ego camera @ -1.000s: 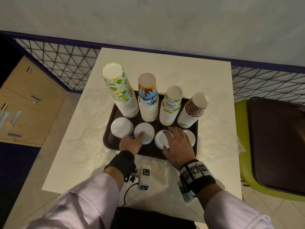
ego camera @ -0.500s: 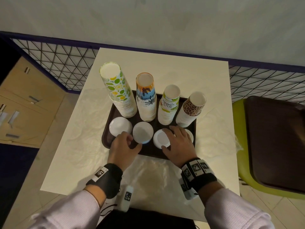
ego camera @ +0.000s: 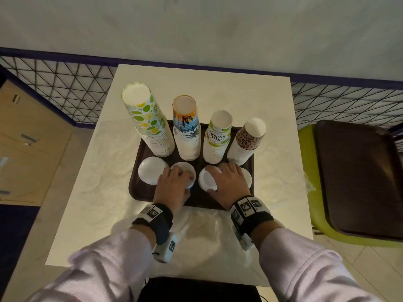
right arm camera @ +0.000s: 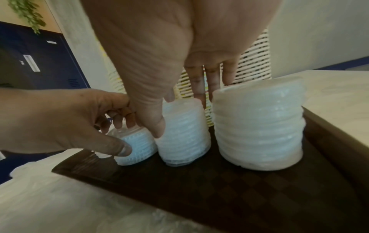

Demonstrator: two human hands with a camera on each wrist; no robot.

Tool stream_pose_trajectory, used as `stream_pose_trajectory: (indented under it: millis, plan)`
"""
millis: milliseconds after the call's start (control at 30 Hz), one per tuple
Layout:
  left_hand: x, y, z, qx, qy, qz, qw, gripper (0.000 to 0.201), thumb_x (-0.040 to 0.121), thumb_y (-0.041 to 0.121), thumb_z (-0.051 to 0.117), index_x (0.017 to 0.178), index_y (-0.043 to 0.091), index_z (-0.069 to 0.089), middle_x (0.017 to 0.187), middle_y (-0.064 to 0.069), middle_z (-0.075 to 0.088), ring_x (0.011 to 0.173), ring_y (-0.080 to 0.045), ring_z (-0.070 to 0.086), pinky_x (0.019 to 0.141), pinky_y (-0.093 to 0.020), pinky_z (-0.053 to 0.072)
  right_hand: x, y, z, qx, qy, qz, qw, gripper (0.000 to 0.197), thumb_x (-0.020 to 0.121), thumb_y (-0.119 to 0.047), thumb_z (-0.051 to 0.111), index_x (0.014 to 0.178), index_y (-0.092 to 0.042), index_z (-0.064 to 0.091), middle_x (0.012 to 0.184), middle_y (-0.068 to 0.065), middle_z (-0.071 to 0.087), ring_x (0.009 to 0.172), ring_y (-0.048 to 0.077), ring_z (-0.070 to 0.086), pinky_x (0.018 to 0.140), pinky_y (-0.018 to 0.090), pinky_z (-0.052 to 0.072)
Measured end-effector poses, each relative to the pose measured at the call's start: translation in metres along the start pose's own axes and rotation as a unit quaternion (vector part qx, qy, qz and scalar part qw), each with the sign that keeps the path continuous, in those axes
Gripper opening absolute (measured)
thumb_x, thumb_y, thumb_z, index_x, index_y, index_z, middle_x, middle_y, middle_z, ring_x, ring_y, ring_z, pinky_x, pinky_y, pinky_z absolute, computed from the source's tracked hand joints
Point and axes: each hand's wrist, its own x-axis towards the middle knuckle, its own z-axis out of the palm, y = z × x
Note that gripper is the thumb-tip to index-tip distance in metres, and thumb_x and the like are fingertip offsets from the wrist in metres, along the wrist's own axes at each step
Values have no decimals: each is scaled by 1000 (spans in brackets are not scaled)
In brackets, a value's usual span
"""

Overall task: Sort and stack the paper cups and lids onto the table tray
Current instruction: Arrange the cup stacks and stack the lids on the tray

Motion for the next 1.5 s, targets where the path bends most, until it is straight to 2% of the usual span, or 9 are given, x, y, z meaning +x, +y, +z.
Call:
stream_pose_trajectory:
  millis: [133,233,367,500,667,1000,1133,1333,1500]
  plan:
    - [0,1,-3,10,3,-1,1000,52,82,37,81,129,28,61,128,-5,53,118,-31,48,97,-43,48,-4,-3,-3,6,16,-5,1000,69,76,-48,73,139,-32,49,126,5,57,122,32,50,110,45,36]
    - [-1,7,-8,-23,29,5,999,61,72,45,86,124,25,62,122,-6,53,111,-31,50,91,-44,48,-22,0,-11,51,89,8,995,75,72,-50,72,139,-26,52,132,9,53,125,34,47,105,48,41]
    - [2,18,-10,-73,29,57,995,75,70,53,84,135,31,52,131,-1,48,120,-26,47,104,-43,45,-54,28,-12,160,197,88,963,82,67,-40,79,140,-15,50,136,10,50,123,31,45,104,39,39]
    - [13,39,-9,-68,-4,89,994,73,74,53,82,139,36,51,140,2,43,122,-24,42,106,-42,44,-63,55,6,204,129,132,961,89,71,-38,83,148,-27,39,145,5,40,129,27,43,105,39,45]
    - [20,51,-2,-43,-29,83,995,57,79,45,82,130,35,59,146,0,41,129,-29,39,108,-46,43,-52,60,23,168,93,95,977,63,81,-35,81,134,-32,47,148,9,38,127,33,47,97,42,53]
    - [25,45,6,-37,3,86,996,40,81,39,82,118,34,69,143,0,45,129,-31,40,107,-48,45,-44,59,37,172,111,79,976,60,82,-21,80,133,-32,50,142,14,41,120,37,52,92,45,56]
    - [25,47,7,-54,17,85,995,39,78,36,85,114,32,70,139,-1,47,124,-33,42,102,-50,48,-42,56,37,171,115,78,975,60,82,-22,80,132,-33,48,141,14,41,119,37,52,90,46,57]
    - [22,46,5,-66,23,71,995,57,77,42,86,128,28,64,141,-2,44,128,-31,41,106,-48,46,-44,53,33,184,115,84,973,66,78,-28,83,133,-31,47,147,13,36,121,39,51,90,47,57]
    - [20,48,2,-77,18,54,995,63,75,46,86,130,30,60,143,-3,39,127,-28,37,106,-43,45,-36,44,31,215,119,148,958,80,75,-36,85,140,-24,38,149,9,34,129,34,46,96,45,55]
